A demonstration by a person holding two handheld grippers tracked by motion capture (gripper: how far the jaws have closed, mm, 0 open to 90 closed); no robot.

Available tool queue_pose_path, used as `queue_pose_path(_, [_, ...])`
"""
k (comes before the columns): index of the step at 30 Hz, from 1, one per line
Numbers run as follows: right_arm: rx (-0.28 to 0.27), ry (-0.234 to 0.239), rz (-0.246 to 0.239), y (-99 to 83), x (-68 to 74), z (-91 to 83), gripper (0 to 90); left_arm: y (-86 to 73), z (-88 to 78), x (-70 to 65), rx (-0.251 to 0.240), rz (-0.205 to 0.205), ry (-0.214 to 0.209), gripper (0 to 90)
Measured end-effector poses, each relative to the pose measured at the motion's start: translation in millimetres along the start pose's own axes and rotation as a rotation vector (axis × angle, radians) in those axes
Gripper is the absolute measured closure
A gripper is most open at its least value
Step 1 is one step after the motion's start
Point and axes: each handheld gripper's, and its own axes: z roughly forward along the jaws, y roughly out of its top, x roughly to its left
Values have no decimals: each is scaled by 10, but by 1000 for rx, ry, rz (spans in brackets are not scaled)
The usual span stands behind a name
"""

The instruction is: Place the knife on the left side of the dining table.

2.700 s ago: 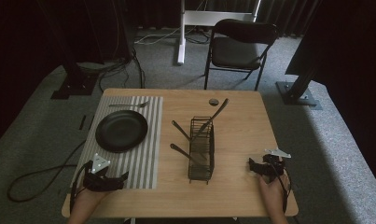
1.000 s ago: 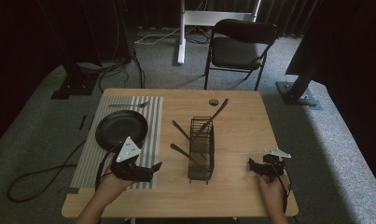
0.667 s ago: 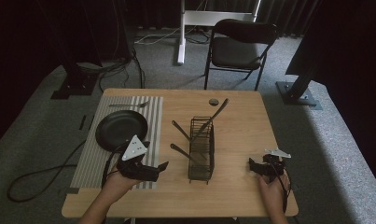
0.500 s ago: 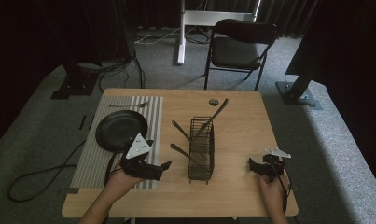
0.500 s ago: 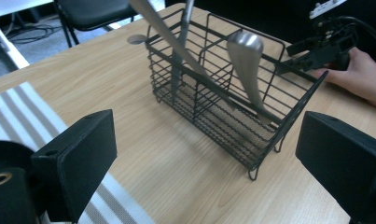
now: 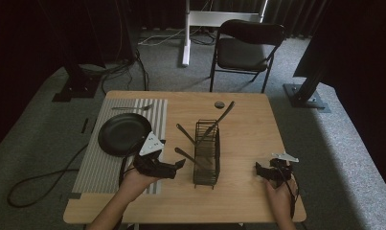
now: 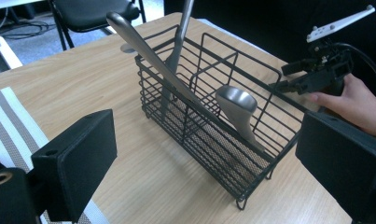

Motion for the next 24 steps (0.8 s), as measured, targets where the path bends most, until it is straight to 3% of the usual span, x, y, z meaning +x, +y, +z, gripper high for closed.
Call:
queue_pose_path(5, [0,0,0,0,0,0,113,20,17,-10,-8,-7,-7,84])
queue_pose_path(6, [0,0,0,0,0,0,113,30,17,-17,-17,-13,-3,159])
queue_pose_path(8, [0,0,0,0,0,0,113,48,26,-17,-29,-24,-11,162])
queue_pose_path(11, [0,0,0,0,0,0,113,49,25,-15,-36,-28,-17,243])
queue_pose_path(17, [0,0,0,0,0,0,113,52,85,15,-17,-57,-58,342])
queue_pose_path(23, [0,0,0,0,0,0,113,30,95,47,-18,-69,-83,548])
queue_pose_path(24, [0,0,1,0,0,0,113,30,95,47,-18,-69,-83,548])
